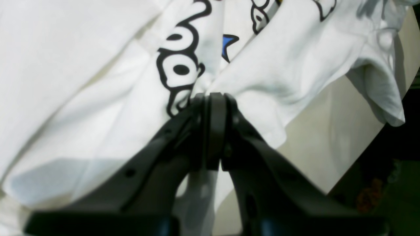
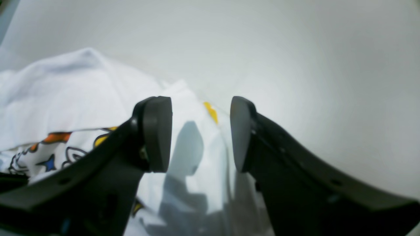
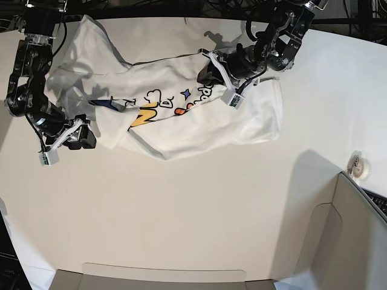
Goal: Layout the t-shirt on the table in an organized manner, then fold the t-shirt properly
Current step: 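Pull the t-shirt edge with the right gripper away from the left gripper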
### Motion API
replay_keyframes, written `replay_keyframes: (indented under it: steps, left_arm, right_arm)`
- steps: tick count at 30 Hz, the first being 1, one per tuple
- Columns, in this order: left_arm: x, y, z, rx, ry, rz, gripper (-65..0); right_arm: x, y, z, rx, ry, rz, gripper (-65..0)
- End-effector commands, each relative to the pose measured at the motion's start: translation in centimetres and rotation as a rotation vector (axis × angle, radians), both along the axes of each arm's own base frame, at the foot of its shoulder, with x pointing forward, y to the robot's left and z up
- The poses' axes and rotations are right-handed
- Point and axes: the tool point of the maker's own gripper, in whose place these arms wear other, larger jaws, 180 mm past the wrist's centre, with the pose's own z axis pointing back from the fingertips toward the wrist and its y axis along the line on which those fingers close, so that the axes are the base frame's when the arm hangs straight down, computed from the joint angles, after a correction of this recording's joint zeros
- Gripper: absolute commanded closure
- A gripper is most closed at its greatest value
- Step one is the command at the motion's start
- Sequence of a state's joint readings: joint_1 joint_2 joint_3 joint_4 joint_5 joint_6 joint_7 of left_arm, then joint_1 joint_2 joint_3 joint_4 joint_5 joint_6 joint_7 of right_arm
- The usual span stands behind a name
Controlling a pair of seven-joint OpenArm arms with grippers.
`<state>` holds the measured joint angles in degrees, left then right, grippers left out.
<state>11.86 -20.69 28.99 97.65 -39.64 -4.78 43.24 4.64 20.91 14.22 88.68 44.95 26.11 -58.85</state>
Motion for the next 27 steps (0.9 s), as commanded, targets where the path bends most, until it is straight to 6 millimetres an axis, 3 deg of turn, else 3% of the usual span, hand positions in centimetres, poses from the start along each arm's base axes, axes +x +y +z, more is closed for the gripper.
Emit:
replay_keyframes:
  steps: [1,5,8,15,17,21,27]
  left_arm:
    - [-1.6,1.7,-2.0,0.110,0.072,-0.018,-1.5]
    - [-1.7,1.7,-2.0,0.109,0.073,-0.019,-1.5]
    - [-1.7,1.7,-2.0,0.109,0.074,-0.019,-1.5]
    - [-1.6,1.7,-2.0,0.109,0.072,-0.019,-1.5]
    - [-1.7,1.7,-2.0,0.110,0.072,-0.019,-1.5]
    - [-1.5,1.7,-1.9,0.110,0.069,-0.019,-1.5]
    - [-1.4,1.7,-1.9,0.109,0.068,-0.018,-1.5]
  right_arm:
    - [1.3,0.0,1.0,0.012,-0.034,0.002,-28.9]
    - [2.7,2.2,-1.5,0.047,0.047,0.050,-28.9]
    - [2.6,3.8,-2.0,0.055,0.064,0.086,-28.9]
    - [1.9,4.5,-2.9,0.042,0.092,0.118,-28.6]
    - [1.4,4.4,-3.4,0.042,0.107,0.118,-25.2]
    - [1.2,4.5,-3.7,0.039,0.116,0.119,-1.1]
    - [1.4,5.0,-3.7,0.012,0.111,0.142,0.0]
